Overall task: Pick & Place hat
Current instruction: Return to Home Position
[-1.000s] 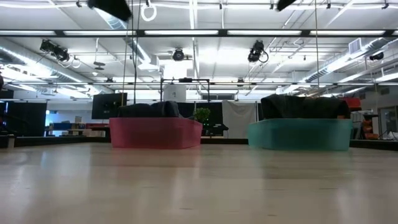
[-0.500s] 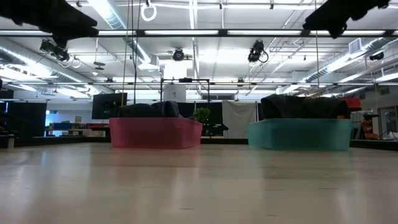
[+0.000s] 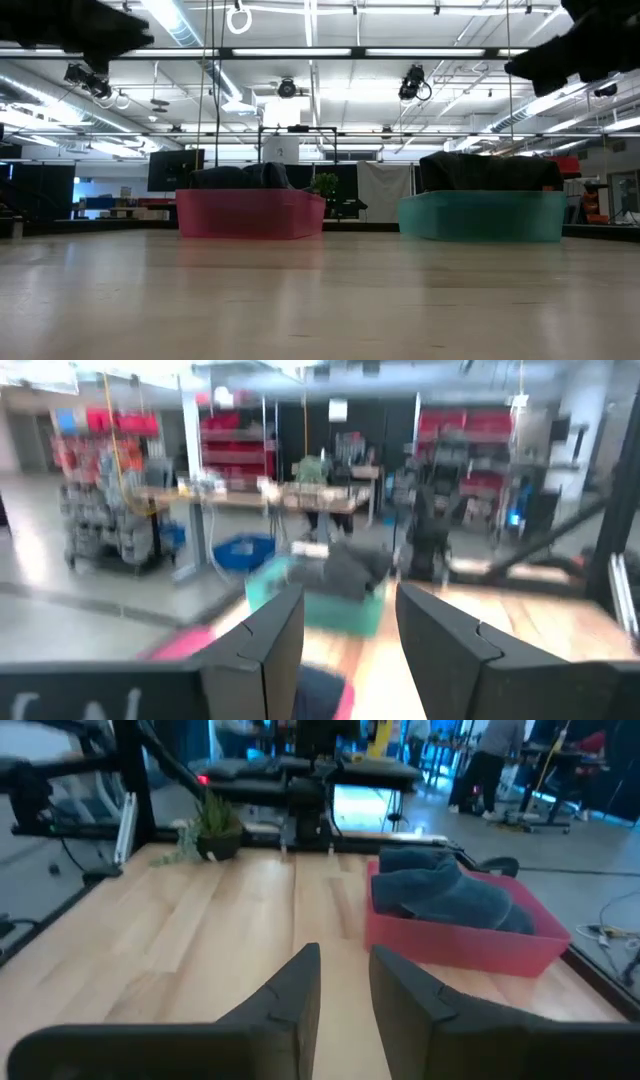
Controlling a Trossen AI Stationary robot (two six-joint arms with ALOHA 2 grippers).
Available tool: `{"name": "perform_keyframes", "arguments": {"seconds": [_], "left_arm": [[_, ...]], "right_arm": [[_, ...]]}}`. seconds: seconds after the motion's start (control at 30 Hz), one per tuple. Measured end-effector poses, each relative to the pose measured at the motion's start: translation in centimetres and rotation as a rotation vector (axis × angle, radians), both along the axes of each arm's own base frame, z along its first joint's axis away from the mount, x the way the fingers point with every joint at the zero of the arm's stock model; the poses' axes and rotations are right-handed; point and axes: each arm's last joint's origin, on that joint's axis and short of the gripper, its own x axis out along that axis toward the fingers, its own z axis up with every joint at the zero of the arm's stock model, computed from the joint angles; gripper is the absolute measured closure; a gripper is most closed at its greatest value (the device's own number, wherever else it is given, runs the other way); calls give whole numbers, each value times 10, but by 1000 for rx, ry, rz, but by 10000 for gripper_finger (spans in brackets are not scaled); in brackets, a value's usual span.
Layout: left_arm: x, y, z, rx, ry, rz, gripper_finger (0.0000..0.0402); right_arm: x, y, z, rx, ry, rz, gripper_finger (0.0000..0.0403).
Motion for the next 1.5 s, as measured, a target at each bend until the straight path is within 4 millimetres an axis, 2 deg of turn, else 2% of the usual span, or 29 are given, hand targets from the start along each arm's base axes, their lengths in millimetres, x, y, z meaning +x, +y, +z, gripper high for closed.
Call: {"name": "perform_keyframes", "arguments": {"seconds": [0.23,0.43,0.67,0.83,1.07,1.5], "left_arm": [[13,-3,-32,-27,59,-3,237],[19,-5,-44,-27,41,-16,237],[25,-7,-68,-66,77,-31,237],[26,-7,-69,-92,64,-33,237],[26,-7,-69,-82,67,-30,237],[26,-7,-70,-86,68,-30,237]], "right_arm": [[-8,-2,-25,32,-73,4,309],[-12,-3,-37,0,-110,9,309],[-13,-4,-37,-48,-125,7,309],[-13,-5,-37,-16,-128,-48,309],[-13,-5,-37,150,-138,-68,309],[-13,-5,-36,150,-138,-68,309]]}}
